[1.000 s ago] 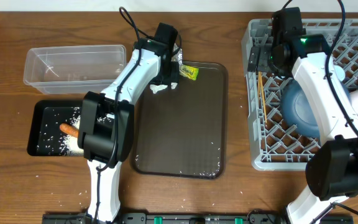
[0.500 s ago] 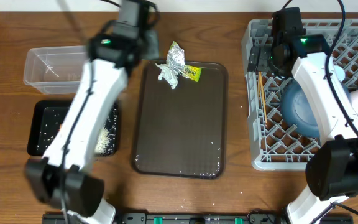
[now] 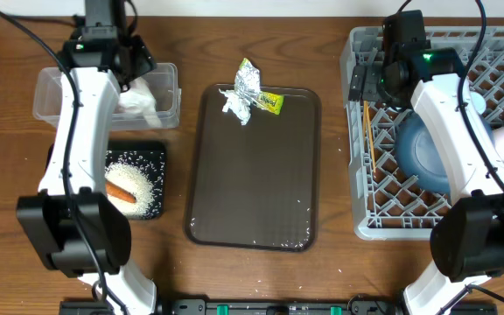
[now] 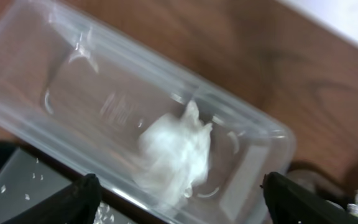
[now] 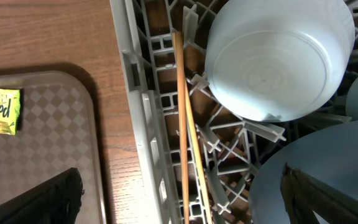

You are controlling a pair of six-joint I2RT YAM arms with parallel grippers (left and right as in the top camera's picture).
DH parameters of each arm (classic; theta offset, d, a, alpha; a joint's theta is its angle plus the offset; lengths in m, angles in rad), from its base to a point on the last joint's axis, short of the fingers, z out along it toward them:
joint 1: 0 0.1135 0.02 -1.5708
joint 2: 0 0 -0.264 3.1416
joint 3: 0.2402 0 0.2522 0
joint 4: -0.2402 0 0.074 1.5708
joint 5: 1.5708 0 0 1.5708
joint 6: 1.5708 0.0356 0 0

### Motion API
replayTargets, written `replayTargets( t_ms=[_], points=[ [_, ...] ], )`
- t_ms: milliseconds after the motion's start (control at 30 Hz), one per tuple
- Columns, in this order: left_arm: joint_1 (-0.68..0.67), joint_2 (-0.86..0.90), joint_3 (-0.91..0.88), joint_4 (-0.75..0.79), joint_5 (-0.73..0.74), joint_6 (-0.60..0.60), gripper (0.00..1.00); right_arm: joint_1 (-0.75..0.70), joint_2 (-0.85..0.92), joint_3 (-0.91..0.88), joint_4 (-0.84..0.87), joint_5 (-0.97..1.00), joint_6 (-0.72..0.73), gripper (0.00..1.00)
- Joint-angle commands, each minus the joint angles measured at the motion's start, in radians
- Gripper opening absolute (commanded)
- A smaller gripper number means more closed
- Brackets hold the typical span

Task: Sort waste into correct bins and load items into the dishwasher rack

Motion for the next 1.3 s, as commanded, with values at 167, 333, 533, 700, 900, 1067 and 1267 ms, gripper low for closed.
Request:
replayTargets(
  t_ms=[167,333,533,700,900,1067,1267],
  points=[
    [-0.019,0.005,-0.008,-0.07,0.342,-0.038,0.89,0.0,-0.008,0.003,-0.001,0.01,0.017,0.99],
    [-0.139,0.005,-0.015,-0.064,0.381,0.053,0.89,0.0,-0.008,0.003,-0.001,0.01,0.017,0.99],
    [-0.298,0.031,-0.063,0.031,0.249,0.048,0.87,0.0,-0.008,0.003,-0.001,0.01,0.017,0.99],
    [-0.365,0.126,-0.063,0.068,0.246,0.048,0.87,0.0,-0.008,0.003,-0.001,0.01,0.017,0.99],
    [-0.388,0.266,-0.063,0.105,0.246,0.048,0.83,0.0,-0.008,0.003,-0.001,0.01,0.017,0.99],
    [-0.387,0.348,-0.063,0.137,0.246,0.048,0.7,0.0,-0.008,0.003,-0.001,0.01,0.017,0.99],
    [-0.387,0.359,-0.063,0.146,0.246,0.048,0.27,0.0,-0.008,0.003,-0.001,0.01,0.017,0.99]
  ],
)
